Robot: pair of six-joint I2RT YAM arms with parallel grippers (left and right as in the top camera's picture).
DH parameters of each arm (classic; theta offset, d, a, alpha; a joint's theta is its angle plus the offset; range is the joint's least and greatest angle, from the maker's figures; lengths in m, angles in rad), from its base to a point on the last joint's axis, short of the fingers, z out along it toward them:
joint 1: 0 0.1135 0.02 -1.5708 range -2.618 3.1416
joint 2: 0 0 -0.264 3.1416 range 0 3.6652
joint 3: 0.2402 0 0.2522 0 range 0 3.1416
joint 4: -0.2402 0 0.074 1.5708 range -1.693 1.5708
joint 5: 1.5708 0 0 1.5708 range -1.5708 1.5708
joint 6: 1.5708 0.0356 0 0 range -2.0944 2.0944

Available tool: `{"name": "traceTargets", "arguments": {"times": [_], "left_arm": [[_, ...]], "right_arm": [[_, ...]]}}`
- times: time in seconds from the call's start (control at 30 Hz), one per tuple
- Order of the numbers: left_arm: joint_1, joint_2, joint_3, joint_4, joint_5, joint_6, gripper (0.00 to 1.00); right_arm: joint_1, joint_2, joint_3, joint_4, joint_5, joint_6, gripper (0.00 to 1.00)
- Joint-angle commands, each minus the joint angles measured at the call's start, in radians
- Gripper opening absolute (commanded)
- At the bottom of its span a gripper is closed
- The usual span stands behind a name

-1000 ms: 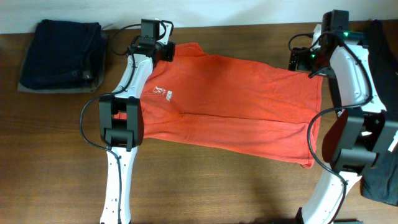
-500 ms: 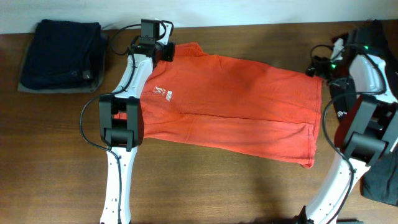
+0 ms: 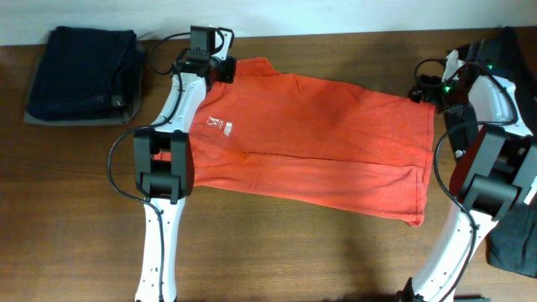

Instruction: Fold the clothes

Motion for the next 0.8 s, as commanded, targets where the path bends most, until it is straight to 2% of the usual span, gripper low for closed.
{"name": "traceTargets", "arguments": {"times": [0.0, 0.1, 0.23, 0.3, 0.33, 0.37, 0.4, 0.53, 0.6, 0.7, 0.77], "left_arm": [[-0.005, 0.019, 0.025, -0.002, -0.004, -0.002, 0.01], [-0.005, 0.019, 0.025, -0.002, -0.004, -0.002, 0.01], [-0.005, 0.019, 0.025, 0.001, -0.004, -0.002, 0.01], [-0.006, 0.019, 0.025, 0.006, -0.003, -0.002, 0.01], [-0.006, 0.019, 0.027, 0.007, -0.003, -0.002, 0.01], [-0.006, 0.019, 0.032, 0.007, -0.003, -0.002, 0.01], [-0.006, 0.019, 0.035, 0.007, -0.003, -0.002, 0.01], [-0.006, 0.019, 0.059, 0.016, -0.003, -0.002, 0.01], [-0.006, 0.019, 0.075, 0.013, -0.003, -0.004, 0.01], [-0.006, 0.016, 0.118, -0.018, 0.000, -0.033, 0.01], [-0.006, 0.014, 0.151, -0.055, 0.000, -0.033, 0.01]], "right_arm": [[0.004, 0.028, -0.005, 0.002, -0.013, -0.010, 0.95], [0.004, 0.028, -0.005, 0.002, -0.013, -0.010, 0.94], [0.004, 0.029, -0.005, -0.001, -0.014, -0.009, 0.87], [0.004, 0.029, -0.005, -0.001, -0.014, -0.001, 0.77], [0.004, 0.029, -0.005, 0.000, -0.013, 0.005, 0.60], [0.004, 0.029, -0.005, 0.003, -0.013, 0.014, 0.49], [0.004, 0.029, -0.005, 0.004, -0.013, 0.017, 0.42], [0.004, 0.029, -0.005, 0.006, -0.013, 0.017, 0.36], [0.004, 0.029, -0.001, 0.003, -0.013, 0.017, 0.26], [0.004, 0.029, 0.016, -0.011, -0.013, 0.017, 0.04], [0.004, 0.027, 0.035, -0.029, -0.013, 0.017, 0.04]]}}
